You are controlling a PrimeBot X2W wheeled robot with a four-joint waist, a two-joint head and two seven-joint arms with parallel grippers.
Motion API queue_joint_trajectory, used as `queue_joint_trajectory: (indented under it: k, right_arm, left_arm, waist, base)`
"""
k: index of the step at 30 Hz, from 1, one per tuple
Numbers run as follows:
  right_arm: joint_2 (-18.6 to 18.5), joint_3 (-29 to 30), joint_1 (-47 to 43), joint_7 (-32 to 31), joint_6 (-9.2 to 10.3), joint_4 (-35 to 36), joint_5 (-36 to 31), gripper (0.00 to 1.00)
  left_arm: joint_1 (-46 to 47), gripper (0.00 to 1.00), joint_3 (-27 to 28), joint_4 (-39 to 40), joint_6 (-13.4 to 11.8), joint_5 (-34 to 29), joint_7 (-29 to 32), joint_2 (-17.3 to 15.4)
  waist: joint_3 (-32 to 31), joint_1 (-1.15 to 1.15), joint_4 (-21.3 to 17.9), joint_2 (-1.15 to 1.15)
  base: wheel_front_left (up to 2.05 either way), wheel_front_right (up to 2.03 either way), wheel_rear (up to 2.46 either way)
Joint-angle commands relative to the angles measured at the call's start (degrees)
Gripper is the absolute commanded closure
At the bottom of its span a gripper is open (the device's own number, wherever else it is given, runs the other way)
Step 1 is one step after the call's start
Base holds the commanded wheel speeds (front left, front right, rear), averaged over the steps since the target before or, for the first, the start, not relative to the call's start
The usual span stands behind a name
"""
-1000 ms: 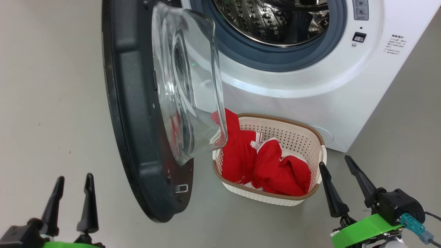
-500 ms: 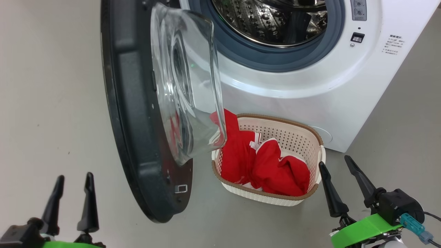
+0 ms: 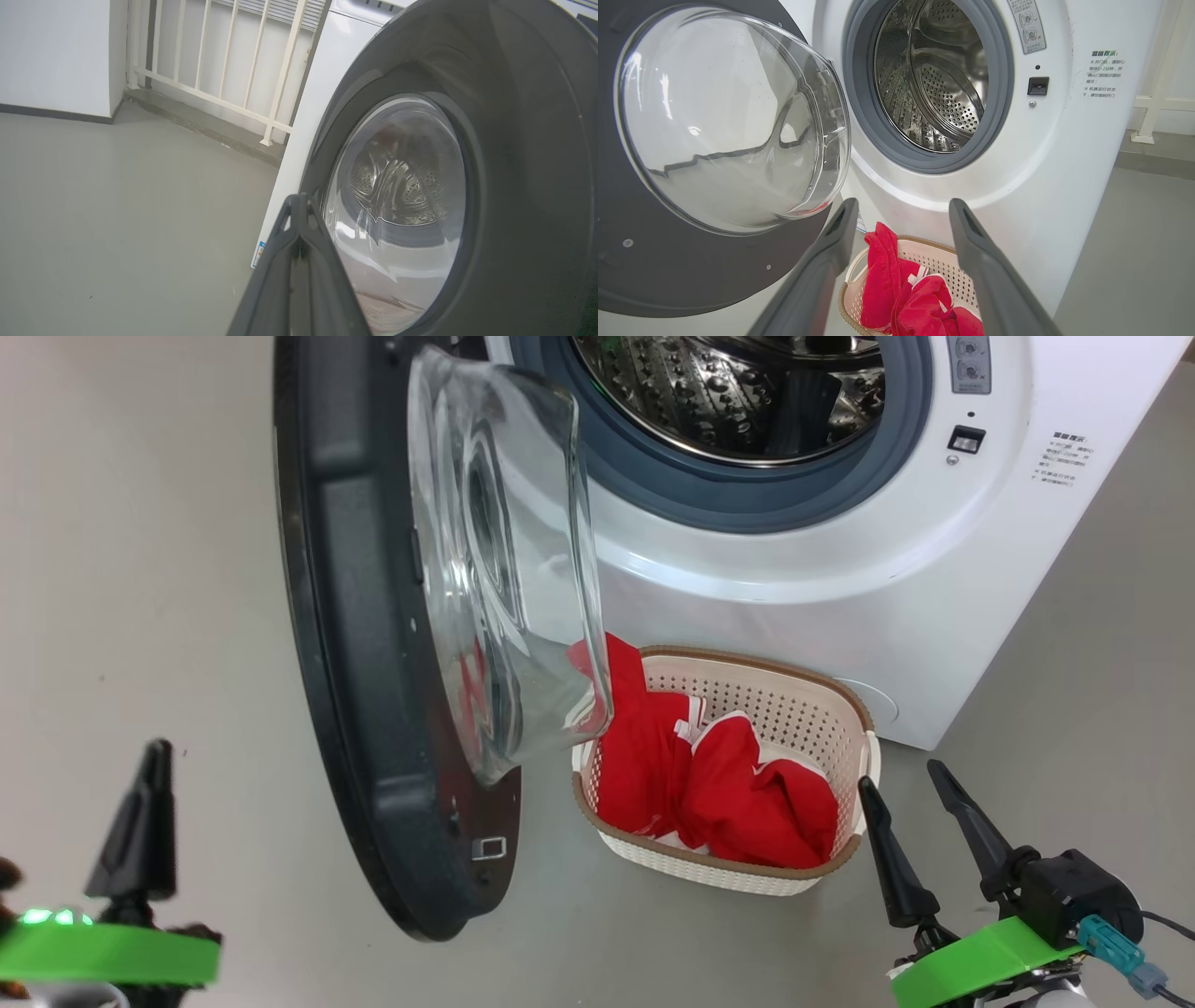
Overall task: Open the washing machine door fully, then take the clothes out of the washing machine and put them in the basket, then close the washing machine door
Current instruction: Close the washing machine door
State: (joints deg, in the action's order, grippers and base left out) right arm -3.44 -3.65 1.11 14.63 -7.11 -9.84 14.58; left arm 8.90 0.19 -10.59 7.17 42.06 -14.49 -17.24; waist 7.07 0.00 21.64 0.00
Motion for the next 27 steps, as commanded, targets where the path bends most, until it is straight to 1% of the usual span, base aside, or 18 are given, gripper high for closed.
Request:
queue_joint_trajectory:
  k: [1, 3, 5, 7, 9, 11, 14, 17, 20, 24, 27]
  right_arm:
    - [-0.1, -1.5, 0.3, 0.4, -0.37, 1.2, 0.5, 0.0]
    - [0.0, -1.6, 0.3, 0.4, -0.37, 1.2, 0.5, 0.0]
    - [0.1, -1.7, 0.3, 0.4, -0.37, 1.2, 0.6, 0.0]
    - [0.1, -1.8, 0.4, 0.4, -0.37, 1.2, 0.7, 0.0]
    - [0.2, -1.7, 0.4, 0.4, -0.37, 1.3, 0.7, 0.0]
    - [0.2, -1.7, 0.5, 0.4, -0.37, 1.3, 0.7, 0.0]
    - [0.3, -1.6, 0.7, 0.4, -0.37, 1.3, 0.6, 0.0]
    - [0.3, -1.7, 1.0, 0.4, -0.37, 1.3, 0.5, 0.0]
    - [0.3, -1.7, 1.2, 0.4, -0.37, 1.2, 0.5, 0.0]
    - [0.4, -1.5, 1.4, 0.4, -0.37, 1.2, 0.5, 0.0]
    - [0.4, -1.4, 1.5, 0.4, -0.37, 1.2, 0.5, 0.0]
  left_arm:
    - [2.8, 1.0, 1.6, 0.7, 0.3, 3.0, -0.5, -3.0]
    - [4.3, 1.0, -0.3, 0.2, 0.3, 10.3, -0.5, -6.2]
    - [5.7, 1.0, -2.8, 0.7, 0.3, 18.1, 0.9, -9.9]
    - [6.8, 1.0, -4.5, 1.6, 0.3, 26.4, 4.1, -13.1]
    - [8.1, 1.0, -5.3, 2.9, 0.3, 33.0, 7.0, -16.6]
    - [9.3, 1.0, -5.8, 4.4, 0.3, 39.9, 11.0, -18.7]
    - [10.8, 1.0, -5.3, 6.5, 0.3, 46.6, 16.4, -21.6]
    - [11.4, 1.0, -5.2, 8.0, 0.3, 51.1, 22.1, -23.0]
    - [11.9, 1.0, -4.7, 9.2, 0.3, 53.9, 28.1, -23.7]
    - [12.5, 1.0, -2.4, 10.9, 0.3, 57.4, 35.0, -22.3]
    - [12.6, 1.0, -0.6, 12.1, 0.3, 58.4, 39.8, -21.0]
  waist:
    - [0.1, 0.0, -0.2, 0.0]
    - [0.1, 0.0, -0.4, 0.0]
    - [0.2, 0.0, -0.7, 0.0]
    - [0.4, 0.0, -0.9, 0.0]
    - [0.8, 0.0, -1.1, 0.0]
    - [1.0, 0.0, -1.2, 0.0]
    - [1.5, 0.0, -1.3, 0.0]
    - [1.9, 0.0, -1.5, 0.0]
    - [2.1, 0.0, -1.8, 0.0]
    - [2.2, 0.0, -2.3, 0.0]
    - [2.4, 0.0, -2.6, 0.0]
  base:
    - [0.0, 0.0, 0.0]
    - [0.0, 0.0, 0.0]
    - [0.0, 0.0, 0.0]
    - [0.0, 0.0, 0.0]
    - [0.0, 0.0, 0.0]
    - [0.0, 0.0, 0.0]
    - [0.0, 0.0, 0.0]
    - [0.0, 0.0, 0.0]
    - [0.0, 0.0, 0.0]
    - [0.0, 0.0, 0.0]
    - [0.0, 0.0, 0.0]
